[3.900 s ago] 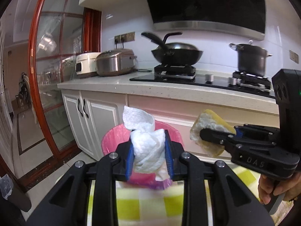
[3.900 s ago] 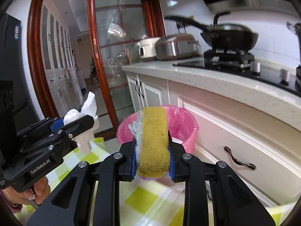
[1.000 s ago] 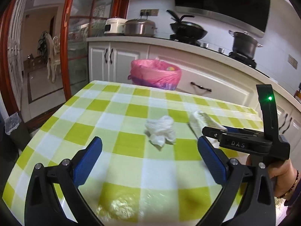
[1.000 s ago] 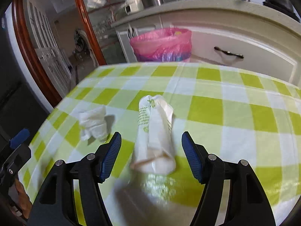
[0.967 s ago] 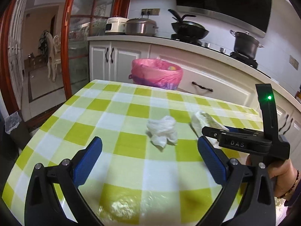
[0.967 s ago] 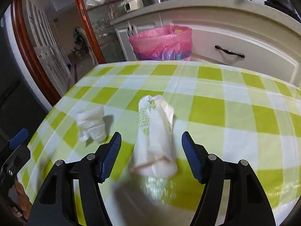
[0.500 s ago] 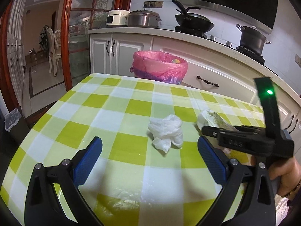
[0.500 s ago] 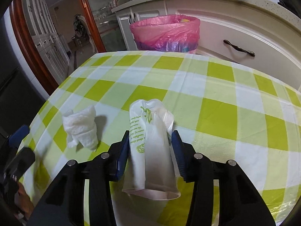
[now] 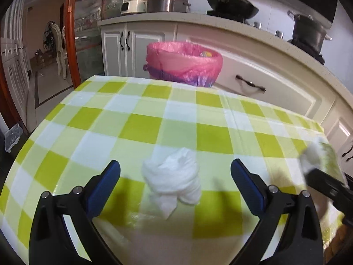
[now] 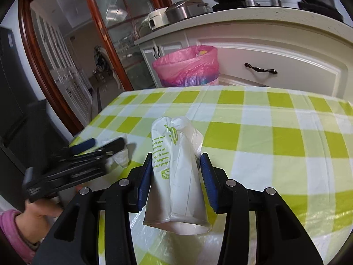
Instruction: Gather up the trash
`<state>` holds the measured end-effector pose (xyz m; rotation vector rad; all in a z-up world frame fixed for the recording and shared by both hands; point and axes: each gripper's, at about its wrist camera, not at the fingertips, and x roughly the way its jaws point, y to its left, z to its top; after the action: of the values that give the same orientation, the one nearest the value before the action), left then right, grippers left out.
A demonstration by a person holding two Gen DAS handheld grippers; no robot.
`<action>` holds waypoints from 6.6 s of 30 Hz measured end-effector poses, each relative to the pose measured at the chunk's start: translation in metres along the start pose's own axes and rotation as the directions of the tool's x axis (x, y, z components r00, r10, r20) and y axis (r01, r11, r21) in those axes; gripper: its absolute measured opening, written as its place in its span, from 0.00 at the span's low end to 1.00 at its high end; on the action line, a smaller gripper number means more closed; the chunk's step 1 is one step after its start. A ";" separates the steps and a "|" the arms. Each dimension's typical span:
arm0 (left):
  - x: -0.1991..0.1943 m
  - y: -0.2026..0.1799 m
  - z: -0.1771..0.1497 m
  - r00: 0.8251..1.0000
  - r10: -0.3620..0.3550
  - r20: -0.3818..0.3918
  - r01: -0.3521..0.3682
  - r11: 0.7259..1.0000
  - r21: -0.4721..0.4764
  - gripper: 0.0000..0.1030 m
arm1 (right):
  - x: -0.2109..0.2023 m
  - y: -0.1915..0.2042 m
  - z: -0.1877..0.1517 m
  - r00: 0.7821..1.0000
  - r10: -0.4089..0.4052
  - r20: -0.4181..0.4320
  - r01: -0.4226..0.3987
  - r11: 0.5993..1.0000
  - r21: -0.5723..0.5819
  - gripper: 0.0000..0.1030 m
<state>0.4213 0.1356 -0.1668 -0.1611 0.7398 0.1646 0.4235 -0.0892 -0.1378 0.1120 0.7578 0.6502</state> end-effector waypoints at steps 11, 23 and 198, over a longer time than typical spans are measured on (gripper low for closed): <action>0.020 -0.022 -0.006 0.994 0.023 -0.102 -0.012 0.995 0.103 0.42 | -0.019 -0.013 -0.007 0.999 0.026 0.032 -0.027 0.998 0.055 0.41; -0.013 -0.026 -0.015 1.000 0.005 -0.006 -0.005 0.993 0.120 0.27 | -0.043 -0.008 -0.012 0.998 0.018 0.063 -0.021 0.999 0.047 0.41; -0.251 -0.027 0.069 0.916 -0.042 0.398 0.003 0.995 0.098 0.96 | -0.162 0.073 0.097 0.963 -0.020 0.270 0.075 0.978 -0.194 0.82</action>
<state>0.2891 0.1001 0.0564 -0.0407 0.3348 0.1342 0.3638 -0.1131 0.0538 -0.0065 0.4296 0.6479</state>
